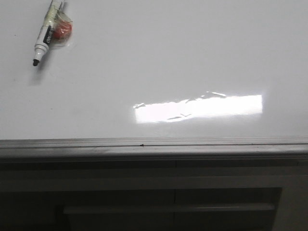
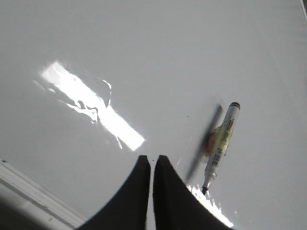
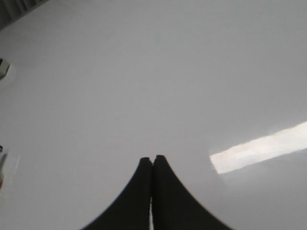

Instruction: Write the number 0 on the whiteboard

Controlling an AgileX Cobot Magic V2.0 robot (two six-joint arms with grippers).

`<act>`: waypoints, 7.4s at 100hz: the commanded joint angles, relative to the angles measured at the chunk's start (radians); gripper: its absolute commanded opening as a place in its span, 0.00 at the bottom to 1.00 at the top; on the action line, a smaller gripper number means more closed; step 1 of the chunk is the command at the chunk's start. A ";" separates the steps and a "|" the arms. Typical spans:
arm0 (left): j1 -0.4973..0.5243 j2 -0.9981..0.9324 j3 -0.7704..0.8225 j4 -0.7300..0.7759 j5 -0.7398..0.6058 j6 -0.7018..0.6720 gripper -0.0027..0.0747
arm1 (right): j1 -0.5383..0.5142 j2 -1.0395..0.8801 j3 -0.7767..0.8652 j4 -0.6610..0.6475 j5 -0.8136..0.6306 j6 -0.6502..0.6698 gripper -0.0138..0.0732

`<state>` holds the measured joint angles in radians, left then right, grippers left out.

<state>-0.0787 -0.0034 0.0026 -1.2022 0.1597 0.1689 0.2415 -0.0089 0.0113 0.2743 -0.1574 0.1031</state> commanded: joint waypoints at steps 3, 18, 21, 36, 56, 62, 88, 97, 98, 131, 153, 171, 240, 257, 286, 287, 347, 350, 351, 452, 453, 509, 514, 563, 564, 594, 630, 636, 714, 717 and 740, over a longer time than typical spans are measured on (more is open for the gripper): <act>0.001 -0.030 0.016 -0.093 -0.016 0.010 0.01 | 0.004 -0.021 -0.031 0.075 -0.044 0.006 0.08; 0.001 -0.009 -0.140 0.092 0.213 0.293 0.01 | 0.025 -0.010 -0.190 0.026 0.274 -0.007 0.10; 0.001 0.014 -0.178 0.175 0.249 0.310 0.01 | 0.030 -0.002 -0.219 0.005 0.327 -0.019 0.13; 0.001 0.180 -0.383 0.504 0.408 0.310 0.07 | 0.053 0.060 -0.328 -0.011 0.468 -0.123 0.41; -0.134 0.428 -0.577 0.644 0.523 0.341 0.47 | 0.064 0.166 -0.373 -0.011 0.479 -0.125 0.58; -0.199 0.494 -0.625 0.702 0.527 0.341 0.50 | 0.064 0.187 -0.373 -0.011 0.475 -0.134 0.58; -0.372 0.813 -0.804 0.867 0.491 0.106 0.48 | 0.064 0.226 -0.373 -0.011 0.475 -0.139 0.58; -0.388 0.918 -0.848 0.864 0.463 0.063 0.48 | 0.064 0.226 -0.373 -0.011 0.475 -0.139 0.58; -0.388 0.933 -0.851 0.864 0.457 0.056 0.48 | 0.064 0.226 -0.373 -0.011 0.475 -0.139 0.58; -0.389 1.176 -0.917 0.835 0.341 0.016 0.48 | 0.064 0.226 -0.373 -0.011 0.475 -0.139 0.58; -0.389 1.244 -0.917 0.835 0.337 0.016 0.40 | 0.064 0.226 -0.373 -0.011 0.475 -0.139 0.58; -0.389 1.264 -0.917 0.852 0.344 0.020 0.05 | 0.064 0.226 -0.373 -0.011 0.475 -0.139 0.58; -0.834 0.932 -0.917 0.858 0.718 0.655 0.01 | 0.511 0.623 -0.665 0.317 0.731 -0.854 0.63; -0.861 0.933 -0.917 0.860 0.737 0.655 0.01 | 0.654 0.788 -0.776 0.307 0.671 -0.911 0.64; -0.861 0.933 -0.917 0.861 0.791 0.657 0.01 | 0.775 0.895 -0.821 0.305 0.543 -0.911 0.64; -0.861 0.933 -0.917 0.861 0.793 0.657 0.01 | 0.778 0.899 -0.821 0.305 0.538 -0.911 0.64; -0.861 0.933 -0.917 0.828 0.794 0.735 0.01 | 0.953 0.985 -0.841 0.323 0.422 -0.911 0.63; -0.861 0.933 -0.917 0.828 0.794 0.735 0.01 | 0.955 0.988 -0.841 0.323 0.414 -0.911 0.63; -0.861 0.933 -0.917 0.828 0.794 0.735 0.01 | 0.957 0.990 -0.841 0.323 0.414 -0.911 0.63; -0.861 0.928 -0.917 0.775 0.776 0.724 0.19 | 0.957 1.024 -0.841 0.375 0.374 -0.911 0.07; -0.861 0.923 -0.917 0.772 0.776 0.724 0.20 | 0.956 1.022 -0.839 0.375 0.378 -0.911 0.07; -0.859 0.523 -0.786 0.885 0.383 0.204 0.30 | 0.585 0.728 -0.657 0.338 0.454 -0.911 0.08; -0.859 0.467 -0.735 0.934 0.309 0.124 0.25 | 0.564 0.697 -0.614 0.338 0.405 -0.911 0.08; -0.807 0.317 -0.380 1.019 -0.153 -0.086 0.01 | 0.549 0.792 -0.559 0.276 0.052 -0.911 0.08; -0.804 0.317 -0.380 1.019 -0.160 -0.086 0.01 | 0.549 0.797 -0.563 0.276 0.055 -0.911 0.08; -0.694 0.317 -0.380 0.958 -0.139 -0.086 0.01 | 0.547 1.009 -0.708 0.276 0.053 -0.913 0.08; -0.684 0.317 -0.380 0.946 -0.098 -0.086 0.01 | 0.547 1.077 -0.716 0.276 -0.101 -0.944 0.08; -0.684 0.317 -0.380 0.946 -0.098 -0.086 0.01 | 0.547 1.088 -0.716 0.276 -0.124 -0.944 0.08; -0.684 0.317 -0.380 0.946 -0.098 -0.086 0.01 | 0.547 1.187 -0.722 0.277 0.084 -0.944 0.08; -0.684 0.317 -0.380 0.946 -0.098 -0.086 0.01 | 0.547 1.187 -0.722 0.277 0.096 -0.944 0.08; -0.684 0.317 -0.380 0.946 -0.098 -0.086 0.01 | 0.534 1.187 -0.722 0.277 0.179 -0.944 0.09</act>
<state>-0.7644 0.3064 -0.3499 -0.2456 0.1319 0.0915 0.7973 1.1872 -0.6923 0.5573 -0.0123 -0.8305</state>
